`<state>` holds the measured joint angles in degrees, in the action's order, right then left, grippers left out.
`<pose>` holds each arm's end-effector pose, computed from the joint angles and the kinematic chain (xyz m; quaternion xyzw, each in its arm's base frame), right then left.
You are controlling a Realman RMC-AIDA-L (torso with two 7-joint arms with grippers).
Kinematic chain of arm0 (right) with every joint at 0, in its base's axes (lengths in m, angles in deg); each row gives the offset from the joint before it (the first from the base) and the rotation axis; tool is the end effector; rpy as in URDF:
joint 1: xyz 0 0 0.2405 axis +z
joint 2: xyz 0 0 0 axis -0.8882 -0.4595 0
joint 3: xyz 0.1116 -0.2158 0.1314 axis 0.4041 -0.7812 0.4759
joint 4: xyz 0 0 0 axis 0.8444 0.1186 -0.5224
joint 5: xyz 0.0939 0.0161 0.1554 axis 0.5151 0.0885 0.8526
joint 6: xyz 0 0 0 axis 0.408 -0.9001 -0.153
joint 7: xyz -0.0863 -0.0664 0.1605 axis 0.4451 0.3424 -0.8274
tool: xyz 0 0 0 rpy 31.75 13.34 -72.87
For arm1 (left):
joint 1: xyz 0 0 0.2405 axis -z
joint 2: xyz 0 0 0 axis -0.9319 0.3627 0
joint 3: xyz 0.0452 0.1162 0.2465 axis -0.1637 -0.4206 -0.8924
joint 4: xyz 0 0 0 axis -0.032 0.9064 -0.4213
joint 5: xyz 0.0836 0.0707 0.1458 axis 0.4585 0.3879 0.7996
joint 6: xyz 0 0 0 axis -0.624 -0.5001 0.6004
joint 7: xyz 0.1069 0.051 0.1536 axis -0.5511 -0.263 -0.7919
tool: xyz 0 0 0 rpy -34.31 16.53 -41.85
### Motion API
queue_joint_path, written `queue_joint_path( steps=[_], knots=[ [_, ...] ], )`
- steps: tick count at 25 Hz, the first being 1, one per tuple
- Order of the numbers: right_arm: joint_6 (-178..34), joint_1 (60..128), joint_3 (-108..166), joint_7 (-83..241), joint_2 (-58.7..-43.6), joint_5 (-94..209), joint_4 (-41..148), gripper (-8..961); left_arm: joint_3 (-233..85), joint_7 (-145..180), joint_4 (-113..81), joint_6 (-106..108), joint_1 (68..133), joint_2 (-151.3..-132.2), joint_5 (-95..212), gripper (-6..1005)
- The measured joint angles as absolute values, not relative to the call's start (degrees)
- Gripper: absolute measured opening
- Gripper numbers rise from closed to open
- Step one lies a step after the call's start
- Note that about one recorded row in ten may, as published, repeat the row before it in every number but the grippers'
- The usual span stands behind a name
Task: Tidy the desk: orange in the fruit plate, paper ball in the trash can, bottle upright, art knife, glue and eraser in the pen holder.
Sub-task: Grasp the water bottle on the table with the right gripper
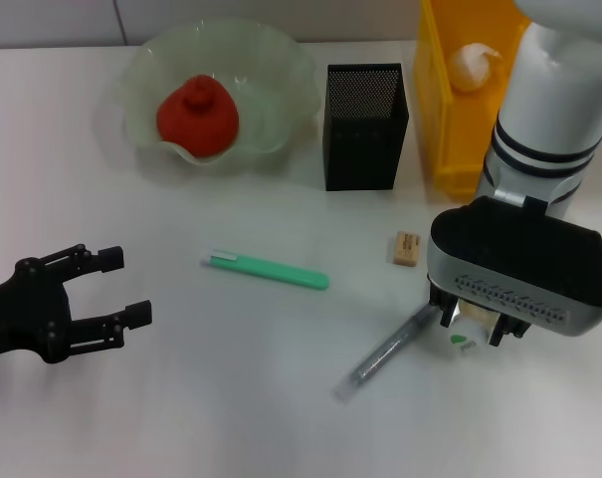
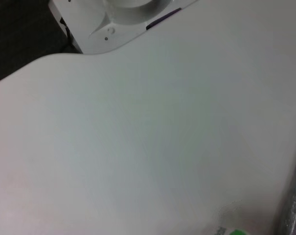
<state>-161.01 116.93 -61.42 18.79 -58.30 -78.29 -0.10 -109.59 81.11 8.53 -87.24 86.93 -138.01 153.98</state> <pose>0.2014 0.3278 -0.0972 0.7945 0.4589 0.3192 0.2373 -0.3118 0.2636 -0.0180 -0.9250 -0.2223 -0.2663 0.1549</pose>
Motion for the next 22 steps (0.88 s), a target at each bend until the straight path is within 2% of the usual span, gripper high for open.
queue_joint_path(
  steps=[22],
  knots=[
    [-159.55, 116.34, -62.35, 18.76, -58.30, -78.35, 0.75, 479, -109.59, 81.15, 8.58, -86.94, 86.61, -138.36, 153.91, 860]
  ],
)
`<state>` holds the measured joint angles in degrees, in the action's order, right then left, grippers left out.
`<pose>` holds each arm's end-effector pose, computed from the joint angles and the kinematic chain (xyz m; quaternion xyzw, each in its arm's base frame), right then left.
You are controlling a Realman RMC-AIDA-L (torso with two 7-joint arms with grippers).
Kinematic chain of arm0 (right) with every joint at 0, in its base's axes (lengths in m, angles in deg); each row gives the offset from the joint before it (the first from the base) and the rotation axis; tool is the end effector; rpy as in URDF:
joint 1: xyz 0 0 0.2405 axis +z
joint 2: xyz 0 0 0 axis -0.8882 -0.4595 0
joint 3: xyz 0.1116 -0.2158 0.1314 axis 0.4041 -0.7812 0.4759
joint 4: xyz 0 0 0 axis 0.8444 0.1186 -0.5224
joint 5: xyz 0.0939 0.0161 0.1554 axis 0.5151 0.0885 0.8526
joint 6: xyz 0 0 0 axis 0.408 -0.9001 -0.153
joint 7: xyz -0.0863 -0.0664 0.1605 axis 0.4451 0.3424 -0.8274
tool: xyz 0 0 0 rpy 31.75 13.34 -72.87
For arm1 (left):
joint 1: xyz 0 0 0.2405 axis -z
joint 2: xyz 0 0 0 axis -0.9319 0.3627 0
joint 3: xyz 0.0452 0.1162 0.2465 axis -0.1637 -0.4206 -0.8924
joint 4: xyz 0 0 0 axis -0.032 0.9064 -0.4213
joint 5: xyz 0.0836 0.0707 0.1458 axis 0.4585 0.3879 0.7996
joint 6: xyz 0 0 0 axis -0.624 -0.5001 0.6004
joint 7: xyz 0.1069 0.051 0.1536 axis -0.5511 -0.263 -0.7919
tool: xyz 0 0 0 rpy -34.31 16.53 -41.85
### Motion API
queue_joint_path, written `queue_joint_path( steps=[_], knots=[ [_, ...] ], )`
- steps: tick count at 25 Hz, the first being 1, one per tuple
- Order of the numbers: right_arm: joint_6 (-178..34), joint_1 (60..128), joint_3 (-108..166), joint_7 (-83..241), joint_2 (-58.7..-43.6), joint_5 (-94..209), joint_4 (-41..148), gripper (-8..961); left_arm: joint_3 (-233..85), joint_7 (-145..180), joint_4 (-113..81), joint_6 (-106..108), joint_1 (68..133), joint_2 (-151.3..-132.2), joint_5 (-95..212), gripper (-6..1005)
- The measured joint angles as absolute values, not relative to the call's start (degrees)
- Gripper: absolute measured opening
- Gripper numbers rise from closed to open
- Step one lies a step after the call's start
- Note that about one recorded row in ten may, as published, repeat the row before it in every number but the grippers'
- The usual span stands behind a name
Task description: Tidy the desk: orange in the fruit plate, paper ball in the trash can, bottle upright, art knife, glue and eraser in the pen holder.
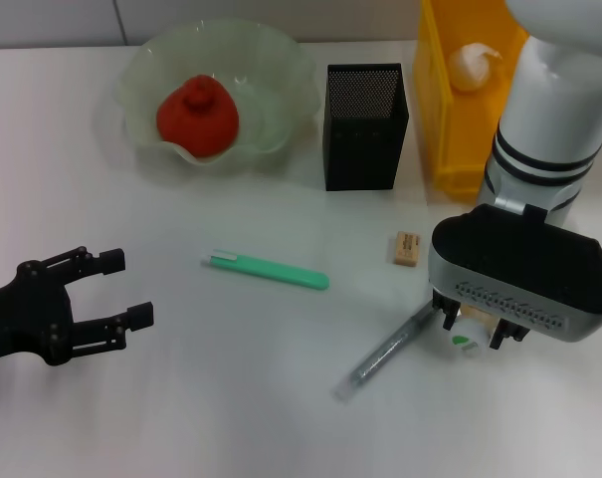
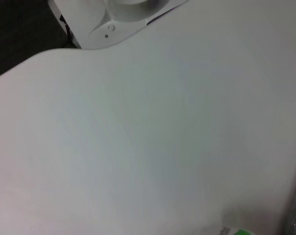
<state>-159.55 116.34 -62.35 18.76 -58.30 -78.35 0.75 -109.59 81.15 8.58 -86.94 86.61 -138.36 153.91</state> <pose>0.2076 0.3274 -0.0997 0.7944 0.4573 0.3223 0.2364 -0.3125 0.2623 -0.0202 -0.9236 -0.2263 -0.2670 0.1565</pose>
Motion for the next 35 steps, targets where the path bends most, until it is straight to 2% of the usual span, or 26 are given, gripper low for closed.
queue_joint_path(
  steps=[13, 35],
  knots=[
    [-159.74, 115.69, -61.82, 17.07, -58.29, -77.85, -0.57, 438, -109.59, 81.04, 8.65, -87.01, 86.49, -138.40, 153.68, 860],
    [-169.96, 115.62, -49.28, 9.81, -57.95, -75.82, -7.78, 451, -109.50, 80.52, 8.67, -87.56, 87.14, -138.62, 153.71, 860]
  ],
)
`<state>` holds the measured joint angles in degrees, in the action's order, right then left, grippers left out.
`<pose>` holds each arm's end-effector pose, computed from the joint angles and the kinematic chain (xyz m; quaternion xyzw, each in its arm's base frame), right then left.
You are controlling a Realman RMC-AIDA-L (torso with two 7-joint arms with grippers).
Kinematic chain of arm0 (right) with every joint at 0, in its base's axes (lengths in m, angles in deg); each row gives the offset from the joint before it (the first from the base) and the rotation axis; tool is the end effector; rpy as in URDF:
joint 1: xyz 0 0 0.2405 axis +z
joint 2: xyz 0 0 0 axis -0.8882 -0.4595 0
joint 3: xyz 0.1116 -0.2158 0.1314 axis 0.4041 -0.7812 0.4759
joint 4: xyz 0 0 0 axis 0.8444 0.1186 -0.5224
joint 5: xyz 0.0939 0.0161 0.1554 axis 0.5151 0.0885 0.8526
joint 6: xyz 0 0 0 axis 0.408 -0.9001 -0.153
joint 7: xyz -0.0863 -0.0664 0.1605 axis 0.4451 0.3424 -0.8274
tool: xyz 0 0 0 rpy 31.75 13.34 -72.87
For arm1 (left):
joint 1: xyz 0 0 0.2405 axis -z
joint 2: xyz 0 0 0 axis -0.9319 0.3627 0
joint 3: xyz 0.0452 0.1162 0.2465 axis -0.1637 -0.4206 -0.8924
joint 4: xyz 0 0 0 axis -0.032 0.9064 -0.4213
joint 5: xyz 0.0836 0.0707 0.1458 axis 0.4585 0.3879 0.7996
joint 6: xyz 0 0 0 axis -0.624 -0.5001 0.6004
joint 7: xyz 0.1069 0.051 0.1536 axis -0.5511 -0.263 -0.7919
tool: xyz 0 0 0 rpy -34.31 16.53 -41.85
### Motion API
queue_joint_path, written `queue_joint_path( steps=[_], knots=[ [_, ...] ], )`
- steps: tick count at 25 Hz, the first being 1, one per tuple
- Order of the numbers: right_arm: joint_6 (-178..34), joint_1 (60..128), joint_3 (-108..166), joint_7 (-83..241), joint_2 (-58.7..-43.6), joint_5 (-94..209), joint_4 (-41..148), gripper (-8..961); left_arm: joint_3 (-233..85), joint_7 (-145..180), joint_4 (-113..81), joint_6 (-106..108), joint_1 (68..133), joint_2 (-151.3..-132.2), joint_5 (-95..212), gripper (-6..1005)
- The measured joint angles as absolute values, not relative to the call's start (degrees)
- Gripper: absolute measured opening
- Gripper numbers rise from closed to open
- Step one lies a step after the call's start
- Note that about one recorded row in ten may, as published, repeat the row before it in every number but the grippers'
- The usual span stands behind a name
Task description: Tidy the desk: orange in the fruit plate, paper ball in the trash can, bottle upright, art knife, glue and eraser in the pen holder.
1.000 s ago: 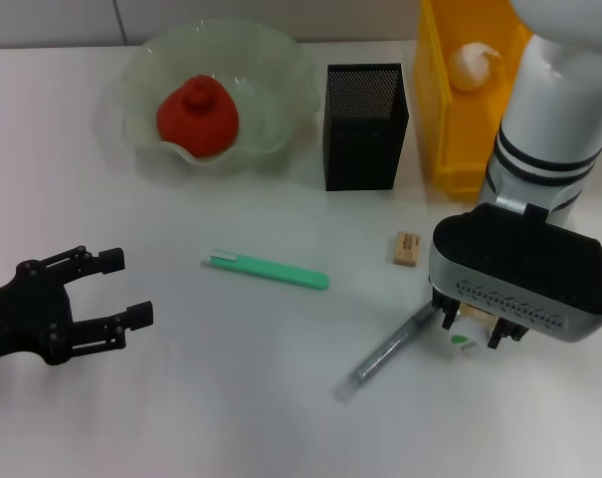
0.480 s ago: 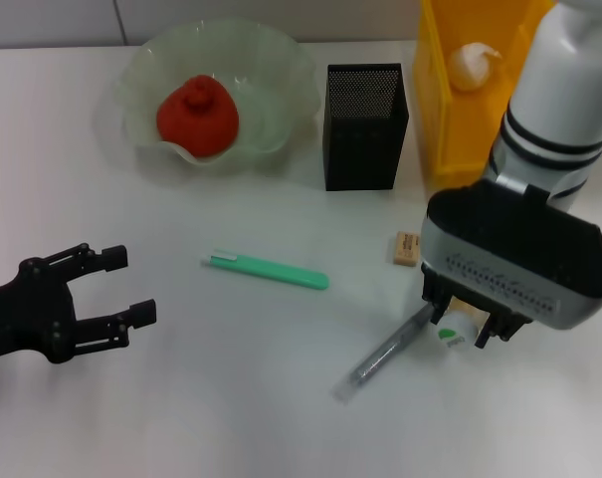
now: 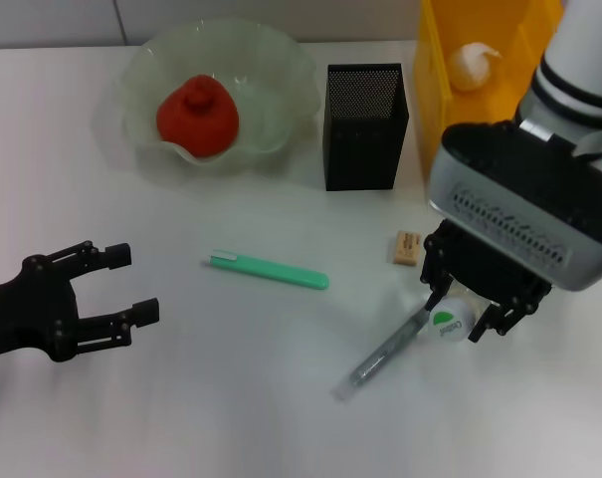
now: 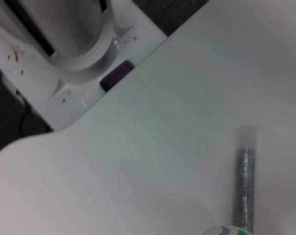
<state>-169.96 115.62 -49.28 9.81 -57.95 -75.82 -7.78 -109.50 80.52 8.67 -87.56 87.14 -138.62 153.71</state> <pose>0.1741 0.3235 -0.0763 0.8735 0.3625 0.2655 0.1872 -0.3070 0.2643 -0.0209 -0.9249 -0.2151 -0.2733 0.1537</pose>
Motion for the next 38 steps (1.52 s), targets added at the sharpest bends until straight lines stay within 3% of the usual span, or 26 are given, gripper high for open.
queue_joint_path(
  steps=[38],
  knots=[
    [-175.81, 110.72, -14.68, 5.23, -57.51, -69.51, -10.64, 475, -109.94, 81.05, 8.86, -89.70, 90.87, -138.05, 153.89, 860]
  ],
)
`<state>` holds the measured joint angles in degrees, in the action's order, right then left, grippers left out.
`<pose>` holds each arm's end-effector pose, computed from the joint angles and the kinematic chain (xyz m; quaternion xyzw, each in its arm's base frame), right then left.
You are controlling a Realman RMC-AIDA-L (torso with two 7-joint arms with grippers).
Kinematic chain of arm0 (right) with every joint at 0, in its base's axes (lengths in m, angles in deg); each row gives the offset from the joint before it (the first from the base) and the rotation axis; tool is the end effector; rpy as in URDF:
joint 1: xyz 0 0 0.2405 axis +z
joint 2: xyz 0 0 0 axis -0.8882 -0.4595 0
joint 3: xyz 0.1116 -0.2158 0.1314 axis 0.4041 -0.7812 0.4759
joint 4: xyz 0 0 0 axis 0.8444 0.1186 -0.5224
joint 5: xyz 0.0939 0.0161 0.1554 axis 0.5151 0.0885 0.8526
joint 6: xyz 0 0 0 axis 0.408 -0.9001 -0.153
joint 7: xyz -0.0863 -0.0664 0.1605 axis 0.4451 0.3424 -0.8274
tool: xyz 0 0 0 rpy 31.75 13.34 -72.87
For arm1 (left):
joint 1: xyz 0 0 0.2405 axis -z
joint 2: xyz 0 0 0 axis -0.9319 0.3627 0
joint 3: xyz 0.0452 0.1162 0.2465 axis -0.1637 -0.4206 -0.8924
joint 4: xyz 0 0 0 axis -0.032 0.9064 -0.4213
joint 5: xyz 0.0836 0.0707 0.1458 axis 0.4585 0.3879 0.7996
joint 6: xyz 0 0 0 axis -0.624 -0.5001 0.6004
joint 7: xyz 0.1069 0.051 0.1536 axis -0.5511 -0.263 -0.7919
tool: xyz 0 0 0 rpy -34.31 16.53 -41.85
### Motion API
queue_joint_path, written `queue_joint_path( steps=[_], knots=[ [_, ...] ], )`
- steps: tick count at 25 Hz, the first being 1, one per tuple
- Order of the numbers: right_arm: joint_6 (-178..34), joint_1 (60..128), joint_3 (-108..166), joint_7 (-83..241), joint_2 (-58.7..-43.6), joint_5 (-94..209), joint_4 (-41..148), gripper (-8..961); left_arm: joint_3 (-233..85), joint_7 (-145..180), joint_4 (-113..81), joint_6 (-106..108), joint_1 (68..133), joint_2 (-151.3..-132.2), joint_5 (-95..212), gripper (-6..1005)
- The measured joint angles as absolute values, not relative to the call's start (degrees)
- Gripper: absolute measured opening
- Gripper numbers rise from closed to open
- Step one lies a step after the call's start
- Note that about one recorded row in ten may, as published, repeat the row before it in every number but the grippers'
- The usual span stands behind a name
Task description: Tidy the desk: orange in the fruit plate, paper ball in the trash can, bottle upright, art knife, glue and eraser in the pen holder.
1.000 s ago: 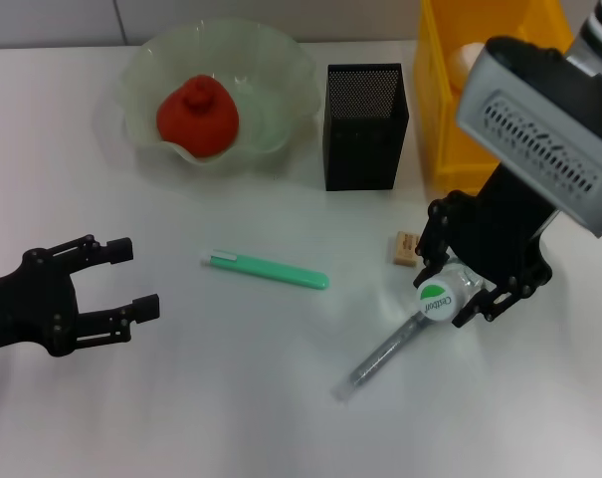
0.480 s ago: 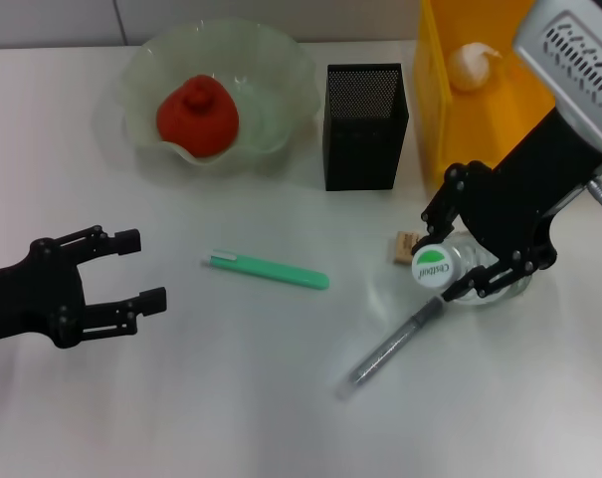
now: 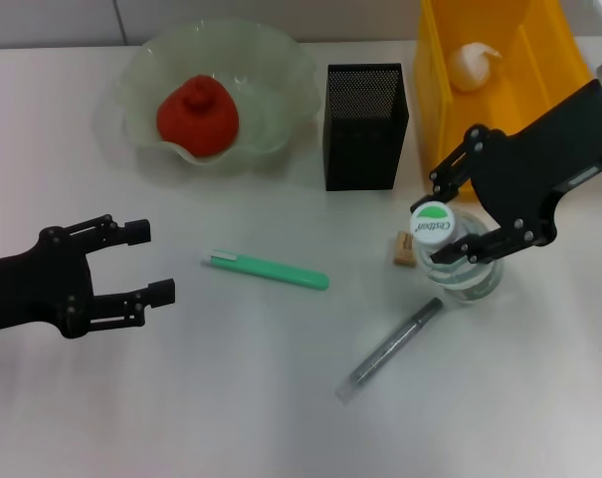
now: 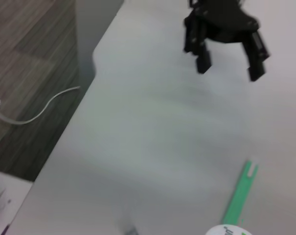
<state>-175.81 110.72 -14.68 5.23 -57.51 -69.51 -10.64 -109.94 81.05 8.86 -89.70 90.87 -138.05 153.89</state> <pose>0.1616 0.3413 -0.0275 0.9845 0.1632 0.0549 0.0334 -0.2865 0.2788 -0.0173 -0.9334 -0.1805 -0.2822 0.1285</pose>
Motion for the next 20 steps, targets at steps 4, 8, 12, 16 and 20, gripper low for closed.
queue_joint_path(
  steps=[4, 8, 12, 16, 20],
  knots=[
    [-174.87, 110.23, -12.37, 4.88, -57.50, -68.85, -10.50, 477, -109.95, 81.06, 8.90, -89.72, 91.00, -137.92, 153.89, 860],
    [-173.56, 109.66, -12.01, 4.02, -57.50, -68.61, -10.30, 480, -109.97, 81.06, 8.93, -89.80, 91.33, -137.63, 153.89, 860],
    [-172.97, 109.42, -11.04, 3.70, -57.50, -68.00, -10.23, 482, -110.02, 81.06, 8.93, -89.84, 91.44, -137.58, 153.89, 860],
    [-172.88, 109.37, -8.65, 3.55, -57.51, -66.88, -10.03, 484, -110.03, 81.09, 8.93, -89.97, 91.78, -137.56, 153.95, 860],
    [-172.83, 108.91, -6.85, 2.44, -57.36, -64.25, -9.82, 487, -110.01, 81.12, 8.93, -89.99, 92.10, -137.63, 153.99, 860]
  ],
)
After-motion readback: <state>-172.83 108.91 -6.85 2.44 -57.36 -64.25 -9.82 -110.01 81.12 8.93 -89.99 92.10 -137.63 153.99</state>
